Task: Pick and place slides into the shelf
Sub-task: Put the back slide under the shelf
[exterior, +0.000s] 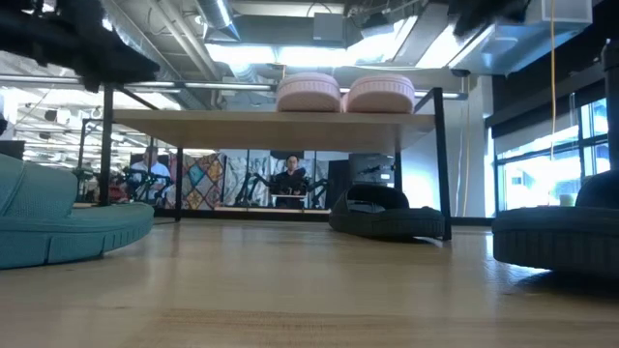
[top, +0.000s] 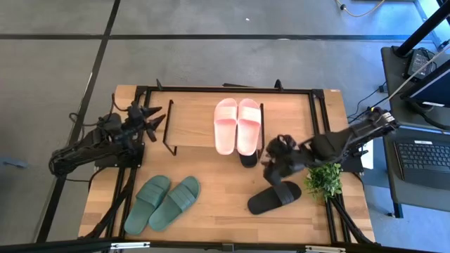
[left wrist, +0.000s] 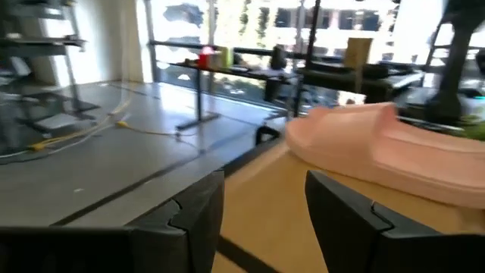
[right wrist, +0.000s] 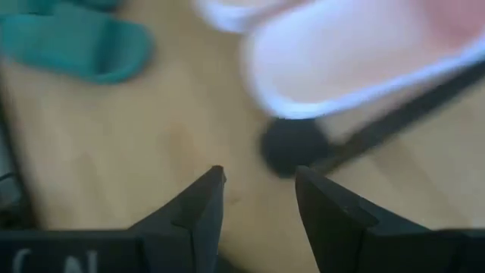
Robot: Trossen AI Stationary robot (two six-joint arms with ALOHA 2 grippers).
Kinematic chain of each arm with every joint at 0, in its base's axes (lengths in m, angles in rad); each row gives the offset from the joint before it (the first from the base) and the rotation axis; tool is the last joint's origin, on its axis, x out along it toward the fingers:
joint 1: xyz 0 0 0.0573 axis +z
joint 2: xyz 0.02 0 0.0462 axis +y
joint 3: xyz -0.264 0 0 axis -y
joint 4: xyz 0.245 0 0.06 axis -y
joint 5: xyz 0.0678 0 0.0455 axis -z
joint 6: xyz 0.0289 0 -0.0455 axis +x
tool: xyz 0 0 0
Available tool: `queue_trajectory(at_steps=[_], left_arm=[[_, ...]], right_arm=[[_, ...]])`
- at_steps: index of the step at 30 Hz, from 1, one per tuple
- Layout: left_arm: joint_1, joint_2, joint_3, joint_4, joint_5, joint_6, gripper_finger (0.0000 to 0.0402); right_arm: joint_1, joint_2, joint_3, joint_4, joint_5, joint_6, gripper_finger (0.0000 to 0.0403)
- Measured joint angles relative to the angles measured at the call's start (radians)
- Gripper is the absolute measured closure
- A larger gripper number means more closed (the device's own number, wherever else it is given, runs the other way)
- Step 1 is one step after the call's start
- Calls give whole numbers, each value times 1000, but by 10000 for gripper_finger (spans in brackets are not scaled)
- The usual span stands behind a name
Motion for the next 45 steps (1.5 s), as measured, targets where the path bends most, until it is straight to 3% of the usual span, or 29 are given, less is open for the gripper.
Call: queue_trajectory(at_steps=[5,10,18,23,31,37,45], left_arm=[[0,0,75,-52,81,-12,223],[0,0,150,-99,203,-75,223],[0,0,218,-157,357,-82,223],[0,0,219,-168,371,-82,223],[0,0,219,-183,371,-78,223],[0,0,219,-227,371,-77,223],[0,0,219,-234,371,-73,223]], right_arm=[[114,0,67,-17,0,106,237],[213,13,78,87,2,175,237],[319,134,78,76,-19,498,237],[340,249,140,-36,-56,637,237],[325,567,518,-561,-107,763,237],[297,720,615,-576,-182,765,237],[266,799,568,-581,-287,763,237]])
